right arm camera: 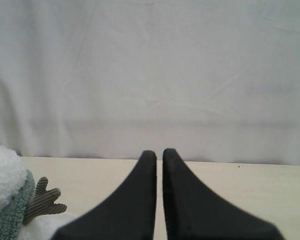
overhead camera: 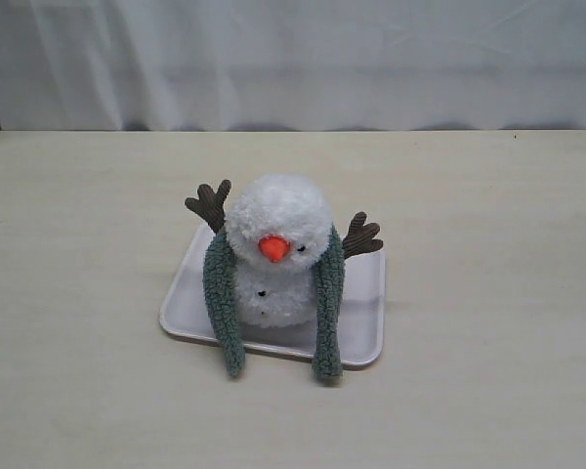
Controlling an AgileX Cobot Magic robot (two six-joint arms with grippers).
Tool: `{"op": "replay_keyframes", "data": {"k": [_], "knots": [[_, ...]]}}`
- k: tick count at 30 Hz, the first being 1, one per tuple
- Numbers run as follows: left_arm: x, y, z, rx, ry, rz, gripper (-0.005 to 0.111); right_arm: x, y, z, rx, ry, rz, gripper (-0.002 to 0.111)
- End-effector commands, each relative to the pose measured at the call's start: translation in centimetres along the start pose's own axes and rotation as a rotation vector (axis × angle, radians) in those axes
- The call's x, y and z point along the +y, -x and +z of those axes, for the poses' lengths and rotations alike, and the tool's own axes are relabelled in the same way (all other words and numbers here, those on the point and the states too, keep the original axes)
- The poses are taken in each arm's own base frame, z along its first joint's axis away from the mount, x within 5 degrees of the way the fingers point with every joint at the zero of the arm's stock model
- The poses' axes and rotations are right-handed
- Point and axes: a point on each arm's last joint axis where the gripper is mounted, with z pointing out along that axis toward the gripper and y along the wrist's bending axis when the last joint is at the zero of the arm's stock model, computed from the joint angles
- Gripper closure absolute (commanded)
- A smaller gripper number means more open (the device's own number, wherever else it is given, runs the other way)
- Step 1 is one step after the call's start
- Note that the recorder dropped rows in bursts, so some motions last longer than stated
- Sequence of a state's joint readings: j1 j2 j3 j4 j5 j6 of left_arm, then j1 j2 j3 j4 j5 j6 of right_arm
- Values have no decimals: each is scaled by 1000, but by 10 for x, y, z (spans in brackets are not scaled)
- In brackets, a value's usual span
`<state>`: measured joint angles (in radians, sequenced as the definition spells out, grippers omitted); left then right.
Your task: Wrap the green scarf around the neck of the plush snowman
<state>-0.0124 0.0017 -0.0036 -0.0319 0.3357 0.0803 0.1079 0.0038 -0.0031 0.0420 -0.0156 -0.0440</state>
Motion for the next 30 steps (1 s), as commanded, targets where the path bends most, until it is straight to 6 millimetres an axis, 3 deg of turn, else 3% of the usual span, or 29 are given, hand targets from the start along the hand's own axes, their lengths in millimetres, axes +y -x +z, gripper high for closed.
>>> {"op": "replay_keyframes", "data": {"k": [1,12,20,30], "knots": [[0,0,0,-10,4,-11,107,0,-1,0,-3,-4,-27,104],[0,0,0,-10,4,-11,107,-6,-7,-1,72,-103,-49,104],[0,0,0,-10,4,-11,107,-5,-22,-3,236,-82,-87,104],[0,0,0,-10,4,-11,107,-6,-27,-5,297,-97,-73,104]]}}
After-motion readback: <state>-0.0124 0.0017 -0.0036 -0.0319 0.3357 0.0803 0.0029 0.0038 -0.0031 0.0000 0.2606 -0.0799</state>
